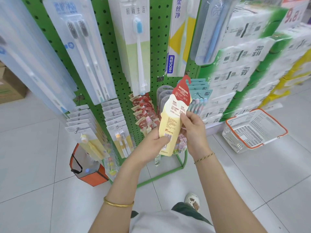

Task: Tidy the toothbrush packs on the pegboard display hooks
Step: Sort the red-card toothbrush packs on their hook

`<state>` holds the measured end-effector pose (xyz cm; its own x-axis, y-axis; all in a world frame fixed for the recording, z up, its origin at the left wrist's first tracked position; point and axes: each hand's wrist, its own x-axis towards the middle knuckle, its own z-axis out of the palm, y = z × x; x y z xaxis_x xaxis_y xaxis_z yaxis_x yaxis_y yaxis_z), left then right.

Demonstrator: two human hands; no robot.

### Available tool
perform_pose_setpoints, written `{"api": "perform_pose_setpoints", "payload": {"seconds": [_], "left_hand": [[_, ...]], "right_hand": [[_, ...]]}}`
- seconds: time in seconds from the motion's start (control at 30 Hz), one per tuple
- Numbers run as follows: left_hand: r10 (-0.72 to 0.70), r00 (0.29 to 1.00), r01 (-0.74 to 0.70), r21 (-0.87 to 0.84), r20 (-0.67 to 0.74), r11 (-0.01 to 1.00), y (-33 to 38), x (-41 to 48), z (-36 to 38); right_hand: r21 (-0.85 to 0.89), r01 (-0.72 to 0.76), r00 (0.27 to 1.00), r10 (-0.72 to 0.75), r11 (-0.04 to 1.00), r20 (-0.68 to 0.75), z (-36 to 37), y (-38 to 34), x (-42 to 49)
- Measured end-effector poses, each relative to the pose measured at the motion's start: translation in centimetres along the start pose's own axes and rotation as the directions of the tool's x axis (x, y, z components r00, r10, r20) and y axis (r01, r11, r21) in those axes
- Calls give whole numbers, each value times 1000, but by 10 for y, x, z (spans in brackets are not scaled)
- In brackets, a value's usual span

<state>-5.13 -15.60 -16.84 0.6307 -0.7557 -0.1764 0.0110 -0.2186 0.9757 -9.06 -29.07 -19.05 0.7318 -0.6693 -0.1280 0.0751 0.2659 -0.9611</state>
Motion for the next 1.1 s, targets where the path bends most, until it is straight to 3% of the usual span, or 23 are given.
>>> {"api": "perform_pose_setpoints", "payload": {"seconds": [0.13,0.33,0.73,0.9,1.1], "left_hand": [[-55,991,54,-11,-125,998,-3,2,-8],[-111,931,41,-202,-349,979,1,8,-10],[118,720,-247,-94,-684,964,14,16,-28],[7,782,-220,-265,-624,939,10,14,-34],[1,889,-276,-533,-459,800,5,11,-35]], "right_hand": [[1,20,994,-20,1000,107,-9,2,1],[13,21,956,-24,1000,291,-10,5,3],[-188,66,843,46,980,536,-11,14,4],[-253,52,813,106,966,573,-10,22,6],[-108,-220,700,234,969,675,-7,26,1]]}}
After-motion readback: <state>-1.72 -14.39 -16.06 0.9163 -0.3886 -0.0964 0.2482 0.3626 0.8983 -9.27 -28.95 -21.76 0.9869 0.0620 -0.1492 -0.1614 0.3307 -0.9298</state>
